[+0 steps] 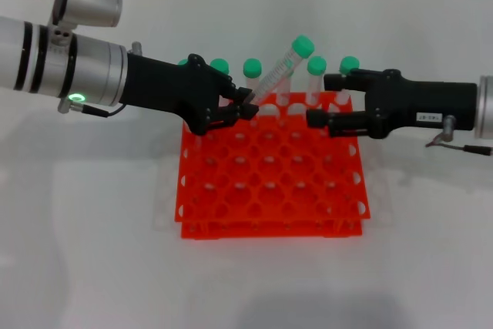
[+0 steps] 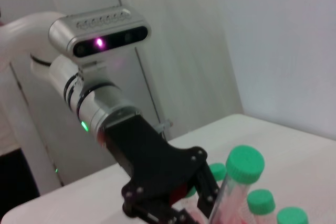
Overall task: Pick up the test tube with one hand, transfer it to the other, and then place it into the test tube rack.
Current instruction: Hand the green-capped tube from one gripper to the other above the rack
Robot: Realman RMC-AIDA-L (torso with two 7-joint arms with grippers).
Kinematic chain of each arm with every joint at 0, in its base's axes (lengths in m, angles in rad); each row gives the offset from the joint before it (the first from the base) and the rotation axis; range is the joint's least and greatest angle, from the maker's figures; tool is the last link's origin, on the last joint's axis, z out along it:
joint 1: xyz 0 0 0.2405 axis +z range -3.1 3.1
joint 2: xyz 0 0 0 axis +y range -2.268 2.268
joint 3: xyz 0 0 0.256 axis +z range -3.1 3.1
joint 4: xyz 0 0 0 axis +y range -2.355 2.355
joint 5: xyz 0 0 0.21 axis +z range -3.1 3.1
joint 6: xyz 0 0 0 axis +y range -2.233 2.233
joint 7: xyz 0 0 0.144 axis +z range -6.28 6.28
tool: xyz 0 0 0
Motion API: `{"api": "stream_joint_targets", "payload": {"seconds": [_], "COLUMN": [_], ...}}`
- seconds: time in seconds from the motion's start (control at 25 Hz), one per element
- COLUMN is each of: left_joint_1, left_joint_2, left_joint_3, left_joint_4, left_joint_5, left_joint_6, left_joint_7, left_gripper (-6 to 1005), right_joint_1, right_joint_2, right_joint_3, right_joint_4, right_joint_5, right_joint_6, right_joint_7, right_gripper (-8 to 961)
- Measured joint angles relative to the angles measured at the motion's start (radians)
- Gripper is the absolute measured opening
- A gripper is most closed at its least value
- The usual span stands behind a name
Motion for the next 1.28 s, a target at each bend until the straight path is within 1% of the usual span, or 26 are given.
{"api": "stream_joint_targets", "payload": {"seconds": [0.08,0.12,0.2,0.36,0.52,1.08,1.28], "left_joint_1": [0.0,0.0,0.0,0.001,0.003,0.002,0.0], "left_joint_2": [-0.003,-0.004,-0.006,-0.007,-0.007,-0.009,-0.01], "left_joint_3": [0.0,0.0,0.0,0.0,0.0,0.0,0.0], "left_joint_4": [0.0,0.0,0.0,0.0,0.0,0.009,0.01], "left_joint_5": [0.0,0.0,0.0,0.0,0.0,0.0,0.0], "left_joint_6": [0.0,0.0,0.0,0.0,0.0,0.0,-0.001], "left_joint_7": [0.005,0.008,0.011,0.017,0.017,0.02,0.02], "left_gripper": [187,187,188,188,188,187,186], "right_joint_1": [-0.005,-0.008,-0.01,-0.005,-0.013,-0.025,-0.012], "right_joint_2": [0.021,0.028,0.034,0.031,0.031,0.038,0.041], "right_joint_3": [0.026,0.036,0.039,0.035,0.04,0.024,0.001], "right_joint_4": [0.006,0.01,0.03,0.077,0.083,0.096,0.138], "right_joint_5": [0.004,0.01,0.044,0.116,0.15,0.231,0.309], "right_joint_6": [0.01,0.016,0.026,0.022,0.006,-0.031,-0.056], "right_joint_7": [-0.01,-0.015,-0.025,-0.048,-0.052,-0.08,-0.126], "right_gripper": [854,854,854,854,854,855,854]}}
